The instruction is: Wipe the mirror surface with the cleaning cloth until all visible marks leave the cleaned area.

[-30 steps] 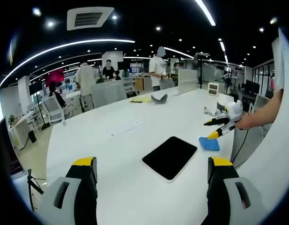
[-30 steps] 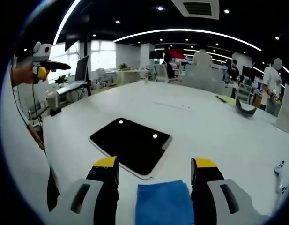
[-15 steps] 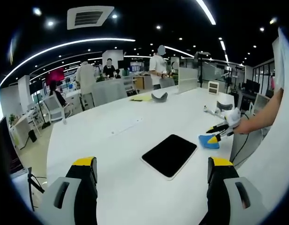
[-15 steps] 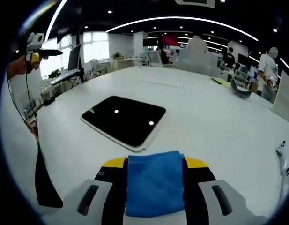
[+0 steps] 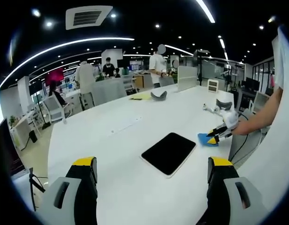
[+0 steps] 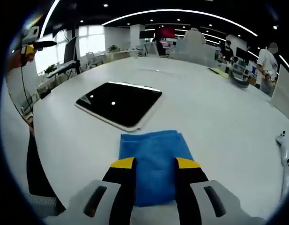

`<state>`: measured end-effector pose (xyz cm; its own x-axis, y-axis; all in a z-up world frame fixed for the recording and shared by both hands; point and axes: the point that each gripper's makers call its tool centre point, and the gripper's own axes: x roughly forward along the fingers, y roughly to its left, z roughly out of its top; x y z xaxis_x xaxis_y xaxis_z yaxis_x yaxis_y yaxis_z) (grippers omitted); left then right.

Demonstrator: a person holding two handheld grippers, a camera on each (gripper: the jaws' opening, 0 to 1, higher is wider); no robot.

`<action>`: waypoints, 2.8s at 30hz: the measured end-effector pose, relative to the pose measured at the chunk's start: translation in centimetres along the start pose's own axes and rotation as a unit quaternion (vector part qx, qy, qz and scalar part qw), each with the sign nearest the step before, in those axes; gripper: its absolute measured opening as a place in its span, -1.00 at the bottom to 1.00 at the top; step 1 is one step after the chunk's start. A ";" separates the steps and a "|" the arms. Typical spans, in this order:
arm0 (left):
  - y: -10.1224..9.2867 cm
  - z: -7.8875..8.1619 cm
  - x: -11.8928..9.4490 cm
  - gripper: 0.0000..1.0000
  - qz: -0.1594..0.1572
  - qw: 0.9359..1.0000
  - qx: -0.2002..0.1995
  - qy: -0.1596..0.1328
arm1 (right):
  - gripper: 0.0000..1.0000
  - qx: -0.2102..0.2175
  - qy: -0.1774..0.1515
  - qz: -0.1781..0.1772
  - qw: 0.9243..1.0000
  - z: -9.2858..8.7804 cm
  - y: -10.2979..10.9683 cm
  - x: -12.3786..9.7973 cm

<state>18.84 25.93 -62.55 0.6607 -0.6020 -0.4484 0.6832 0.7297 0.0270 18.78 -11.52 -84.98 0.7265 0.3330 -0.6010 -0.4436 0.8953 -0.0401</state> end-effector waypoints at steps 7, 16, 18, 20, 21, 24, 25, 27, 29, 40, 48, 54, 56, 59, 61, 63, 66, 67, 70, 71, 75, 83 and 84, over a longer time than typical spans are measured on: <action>-0.2 0.0 -0.2 0.98 -0.003 1.000 0.005 0.007 | -0.43 0.010 0.009 -0.009 1.000 -0.3 0.0 -0.2; -0.5 0.2 0.0 0.98 -0.008 1.000 0.009 0.004 | -0.50 0.018 0.004 -0.020 1.000 -0.4 0.1 -0.2; -0.5 0.2 -0.1 0.98 -0.008 1.000 0.008 0.001 | -0.77 0.017 0.009 -0.023 1.000 -0.4 0.0 -0.2; -0.5 0.1 -0.1 0.98 -0.007 1.000 0.007 0.002 | -0.91 0.018 0.014 -0.027 0.999 -0.5 -0.1 -0.2; -0.4 0.1 -0.2 0.98 -0.006 1.000 0.008 0.002 | -0.91 0.022 0.015 -0.028 0.999 -0.5 -0.1 -0.2; -0.3 0.0 -0.3 0.98 -0.003 1.000 0.007 -0.002 | -0.92 0.010 0.020 -0.027 0.999 -0.4 -0.1 -0.3; -0.2 0.0 -0.4 0.98 -0.003 1.000 0.006 -0.002 | -0.92 0.011 0.020 -0.026 0.999 -0.4 -0.1 -0.3; -0.2 -0.1 -0.5 0.98 -0.002 1.000 0.005 -0.003 | -0.93 0.013 0.023 -0.027 0.999 -0.4 -0.1 -0.3; -0.1 -0.3 -0.5 0.98 -0.001 1.000 0.003 -0.004 | -0.93 0.015 0.026 -0.027 0.999 -0.6 -0.3 -0.1; 0.1 -0.1 -0.9 0.98 -0.001 1.000 -0.015 -0.020 | -0.94 0.008 0.052 -0.035 0.998 0.1 -0.1 -0.2; 0.5 -0.2 -1.1 0.98 0.002 1.000 -0.015 -0.024 | -0.94 0.027 0.010 -0.037 0.999 4.0 -0.2 -0.7; 0.5 -0.5 -1.3 0.98 0.003 0.999 -0.019 -0.026 | -0.94 0.022 0.006 -0.031 0.999 4.8 0.0 -0.4; 0.5 -0.5 -1.4 0.98 0.003 0.999 -0.019 -0.027 | -0.94 0.020 0.007 -0.029 0.999 4.8 0.1 -0.3; 0.5 -0.3 -1.6 0.98 0.004 0.999 -0.023 -0.032 | -0.94 0.021 0.008 -0.028 0.999 4.9 0.1 -0.3; 0.5 0.1 -1.7 0.98 0.005 0.999 -0.022 -0.036 | -0.94 0.019 0.007 -0.026 0.999 5.0 0.2 -0.3; 0.4 0.2 -1.7 0.98 0.006 0.999 -0.019 -0.037 | -0.94 0.019 0.008 -0.022 1.000 5.1 0.3 -0.1; 0.4 0.3 -1.8 0.98 0.008 0.999 -0.019 -0.039 | -0.94 0.020 0.007 -0.019 1.000 5.6 0.5 0.1; 0.3 0.4 -1.7 0.98 0.008 0.999 -0.019 -0.039 | -0.94 0.020 0.006 -0.018 1.000 5.6 0.5 0.1; 0.1 0.4 -1.7 0.98 0.007 0.999 -0.018 -0.038 | -0.94 0.019 0.004 -0.014 1.000 6.2 0.8 0.5; 0.1 0.4 -1.6 0.98 0.008 0.999 -0.017 -0.037 | -0.94 0.017 0.004 -0.012 1.000 6.3 0.9 0.7; 0.0 0.5 -1.7 0.98 0.007 0.999 -0.021 -0.038 | -0.94 0.025 -0.004 -0.004 1.000 7.0 1.4 1.2; 0.2 0.3 -1.6 0.98 0.012 0.999 -0.011 -0.030 | -0.94 0.035 -0.001 0.014 0.999 7.8 2.2 2.7; 0.2 0.3 -1.6 0.98 0.012 0.999 -0.011 -0.030 | -0.94 0.032 -0.003 0.014 0.999 8.0 2.3 2.8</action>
<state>18.02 26.88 -61.55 0.6948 -0.6019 -0.3936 0.6601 0.7510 0.0169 24.03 -6.20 -80.39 0.7179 0.3591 -0.5964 -0.4285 0.9031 0.0280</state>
